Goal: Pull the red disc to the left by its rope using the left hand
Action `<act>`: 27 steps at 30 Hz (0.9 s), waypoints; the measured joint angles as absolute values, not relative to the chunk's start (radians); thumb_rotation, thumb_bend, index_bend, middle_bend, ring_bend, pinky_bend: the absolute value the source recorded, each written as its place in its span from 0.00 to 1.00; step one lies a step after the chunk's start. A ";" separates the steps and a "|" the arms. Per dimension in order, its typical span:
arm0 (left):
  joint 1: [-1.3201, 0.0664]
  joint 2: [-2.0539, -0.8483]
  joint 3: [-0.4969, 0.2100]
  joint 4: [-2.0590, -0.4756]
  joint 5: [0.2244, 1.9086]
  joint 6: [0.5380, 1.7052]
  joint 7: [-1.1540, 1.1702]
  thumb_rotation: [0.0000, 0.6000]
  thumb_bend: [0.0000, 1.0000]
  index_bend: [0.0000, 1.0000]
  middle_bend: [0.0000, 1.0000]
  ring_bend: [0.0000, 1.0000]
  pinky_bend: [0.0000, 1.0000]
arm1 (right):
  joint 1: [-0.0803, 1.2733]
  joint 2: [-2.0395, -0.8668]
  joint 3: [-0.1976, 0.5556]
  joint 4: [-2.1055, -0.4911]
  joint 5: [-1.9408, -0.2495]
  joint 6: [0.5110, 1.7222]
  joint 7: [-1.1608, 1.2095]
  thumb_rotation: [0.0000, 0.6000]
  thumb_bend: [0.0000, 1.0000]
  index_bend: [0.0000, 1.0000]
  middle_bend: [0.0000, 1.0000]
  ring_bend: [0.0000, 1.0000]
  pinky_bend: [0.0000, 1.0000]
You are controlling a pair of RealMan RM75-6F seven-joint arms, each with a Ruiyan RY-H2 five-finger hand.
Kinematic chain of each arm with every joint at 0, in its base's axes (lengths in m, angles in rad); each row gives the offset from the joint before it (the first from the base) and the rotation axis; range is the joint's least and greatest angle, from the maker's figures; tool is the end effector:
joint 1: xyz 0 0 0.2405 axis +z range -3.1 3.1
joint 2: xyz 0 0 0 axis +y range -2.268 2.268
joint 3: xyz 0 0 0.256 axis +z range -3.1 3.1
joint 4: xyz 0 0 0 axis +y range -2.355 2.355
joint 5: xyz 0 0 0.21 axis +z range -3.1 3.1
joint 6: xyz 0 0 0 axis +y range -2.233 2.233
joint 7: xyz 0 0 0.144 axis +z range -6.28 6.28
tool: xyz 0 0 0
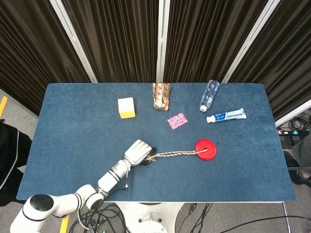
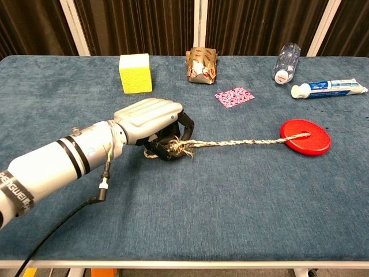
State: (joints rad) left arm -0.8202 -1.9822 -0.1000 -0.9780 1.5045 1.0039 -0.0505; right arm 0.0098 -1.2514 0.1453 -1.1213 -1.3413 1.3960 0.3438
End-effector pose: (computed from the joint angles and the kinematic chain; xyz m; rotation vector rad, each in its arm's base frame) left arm -0.0992 0.3173 -0.1309 -2.0901 -0.9059 -1.2119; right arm -0.4211 -0.1694 0.1954 1.0940 -0.9600 0.8020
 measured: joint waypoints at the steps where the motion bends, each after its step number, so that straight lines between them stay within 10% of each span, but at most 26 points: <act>1: -0.817 -1.976 -0.098 -0.984 1.507 1.009 -0.061 1.00 0.44 0.78 0.92 0.77 0.83 | 0.010 -1.252 0.145 -1.121 -1.342 1.396 0.344 1.00 0.24 0.00 0.00 0.00 0.00; 27: -0.533 -1.560 -0.073 -1.231 1.431 1.274 -0.014 1.00 0.45 0.80 0.94 0.78 0.83 | 0.020 -1.234 0.146 -1.191 -1.360 1.414 0.279 1.00 0.24 0.00 0.00 0.00 0.00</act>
State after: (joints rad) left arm -0.5328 -1.5603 -0.0733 -1.2311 1.4312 1.2742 -0.0136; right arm 0.0205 -1.2343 0.1463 -1.1913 -1.3596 1.4136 0.2788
